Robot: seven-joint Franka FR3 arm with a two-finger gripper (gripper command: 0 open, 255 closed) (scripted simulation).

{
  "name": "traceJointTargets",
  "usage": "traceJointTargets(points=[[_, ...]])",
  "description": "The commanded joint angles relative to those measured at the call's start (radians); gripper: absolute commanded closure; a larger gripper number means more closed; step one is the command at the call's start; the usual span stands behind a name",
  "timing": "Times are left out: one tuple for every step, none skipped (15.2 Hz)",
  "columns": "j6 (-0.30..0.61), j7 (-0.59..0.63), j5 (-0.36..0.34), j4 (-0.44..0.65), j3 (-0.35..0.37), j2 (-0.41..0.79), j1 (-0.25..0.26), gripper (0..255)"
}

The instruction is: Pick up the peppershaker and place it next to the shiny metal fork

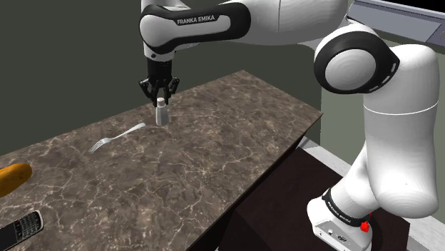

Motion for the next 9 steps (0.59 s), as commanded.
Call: traceJointTargets(points=[[0.027, -0.003, 0.001, -0.023, 0.000, 0.004, 0.000, 255], [0.039, -0.005, 0.001, -0.032, 0.000, 0.007, 0.000, 255], [0.050, -0.006, 0.002, -0.040, 0.000, 0.010, 0.000, 255], [0.062, -0.007, 0.002, -0.049, 0.000, 0.013, 0.000, 255], [0.076, -0.009, 0.002, -0.059, 0.000, 0.017, 0.000, 255], [0.077, -0.009, 0.002, -0.059, 0.000, 0.017, 0.000, 255], [0.076, -0.009, 0.002, -0.059, 0.000, 0.017, 0.000, 255], [0.076, -0.009, 0.002, -0.059, 0.000, 0.017, 0.000, 255], [0.076, -0.009, 0.002, -0.059, 0.000, 0.017, 0.000, 255]])
